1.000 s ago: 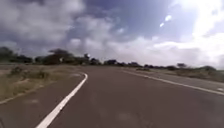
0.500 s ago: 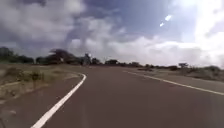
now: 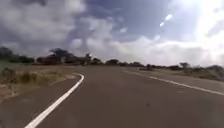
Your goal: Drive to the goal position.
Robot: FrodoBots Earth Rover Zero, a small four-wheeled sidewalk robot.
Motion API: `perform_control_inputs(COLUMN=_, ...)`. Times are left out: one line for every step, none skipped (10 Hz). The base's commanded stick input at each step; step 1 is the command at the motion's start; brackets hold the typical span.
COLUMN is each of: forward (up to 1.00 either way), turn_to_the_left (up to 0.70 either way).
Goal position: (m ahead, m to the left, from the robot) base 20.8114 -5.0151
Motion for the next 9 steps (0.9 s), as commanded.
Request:
perform_control_inputs(forward=1.00, turn_to_the_left=0.00)
perform_control_inputs(forward=1.00, turn_to_the_left=0.00)
perform_control_inputs(forward=1.00, turn_to_the_left=0.00)
perform_control_inputs(forward=1.00, turn_to_the_left=0.00)
perform_control_inputs(forward=1.00, turn_to_the_left=0.00)
perform_control_inputs(forward=1.00, turn_to_the_left=0.00)
perform_control_inputs(forward=1.00, turn_to_the_left=0.00)
perform_control_inputs(forward=1.00, turn_to_the_left=0.00)
perform_control_inputs(forward=1.00, turn_to_the_left=0.00)
